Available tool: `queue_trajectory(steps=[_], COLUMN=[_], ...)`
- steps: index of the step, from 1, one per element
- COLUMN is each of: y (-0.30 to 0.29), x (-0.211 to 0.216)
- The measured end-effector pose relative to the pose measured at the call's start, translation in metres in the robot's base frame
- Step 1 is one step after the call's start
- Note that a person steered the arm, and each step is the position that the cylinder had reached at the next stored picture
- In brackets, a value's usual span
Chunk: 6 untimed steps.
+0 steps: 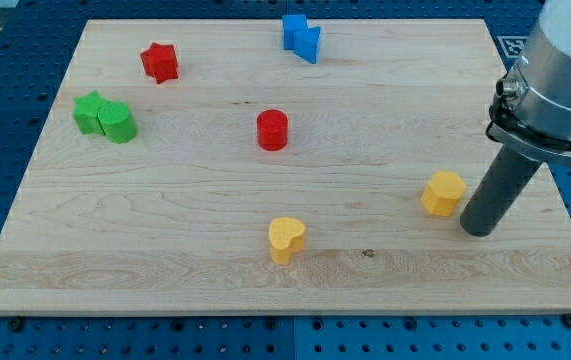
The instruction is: Slide yellow hexagon towards center
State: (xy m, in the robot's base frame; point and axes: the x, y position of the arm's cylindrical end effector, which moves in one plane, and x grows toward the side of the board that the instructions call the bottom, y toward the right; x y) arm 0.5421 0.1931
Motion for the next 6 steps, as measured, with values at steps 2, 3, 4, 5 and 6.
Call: queue_trajectory(steps=[2,3,4,5,6], y=[-0.016,-0.021,-0.03,-0.039,-0.05], x=[-0.016,-0.031,-0.042,-0.053,-0.07])
